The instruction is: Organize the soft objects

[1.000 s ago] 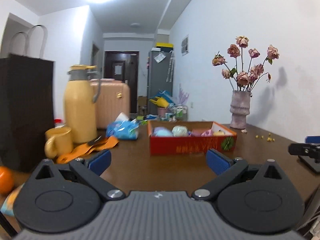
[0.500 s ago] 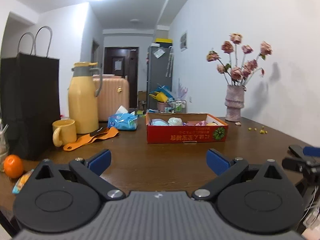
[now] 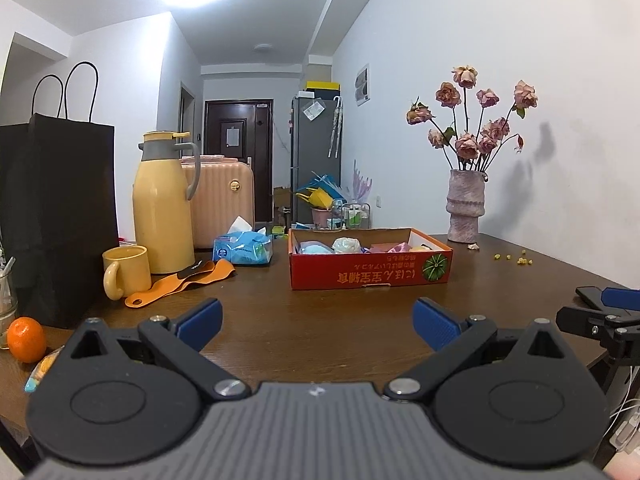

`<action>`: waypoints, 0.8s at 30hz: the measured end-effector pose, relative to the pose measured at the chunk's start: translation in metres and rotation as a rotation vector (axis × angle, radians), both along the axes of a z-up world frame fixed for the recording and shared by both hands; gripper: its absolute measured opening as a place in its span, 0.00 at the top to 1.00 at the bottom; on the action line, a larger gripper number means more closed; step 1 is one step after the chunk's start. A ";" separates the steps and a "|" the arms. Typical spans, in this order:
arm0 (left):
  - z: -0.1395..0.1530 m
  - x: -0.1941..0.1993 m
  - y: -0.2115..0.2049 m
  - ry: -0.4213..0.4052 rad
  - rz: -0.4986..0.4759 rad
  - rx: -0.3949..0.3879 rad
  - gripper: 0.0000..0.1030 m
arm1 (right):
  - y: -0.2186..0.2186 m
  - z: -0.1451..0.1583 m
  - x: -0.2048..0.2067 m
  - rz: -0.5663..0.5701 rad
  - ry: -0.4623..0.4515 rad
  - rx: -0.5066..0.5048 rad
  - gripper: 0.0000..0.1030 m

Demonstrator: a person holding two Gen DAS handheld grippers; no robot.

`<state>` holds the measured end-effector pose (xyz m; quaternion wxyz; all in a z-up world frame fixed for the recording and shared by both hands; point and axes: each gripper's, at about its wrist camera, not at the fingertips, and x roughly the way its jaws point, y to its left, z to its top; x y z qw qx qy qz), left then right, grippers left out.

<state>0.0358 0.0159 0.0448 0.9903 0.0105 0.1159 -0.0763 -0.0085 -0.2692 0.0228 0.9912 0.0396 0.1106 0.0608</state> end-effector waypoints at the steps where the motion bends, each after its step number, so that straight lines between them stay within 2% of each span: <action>1: 0.000 0.000 0.000 -0.001 0.003 0.002 0.00 | 0.001 -0.001 0.000 0.005 0.002 -0.003 0.00; 24: 0.001 0.000 0.001 -0.007 0.008 0.007 0.00 | 0.000 0.001 0.002 0.018 0.005 0.002 0.00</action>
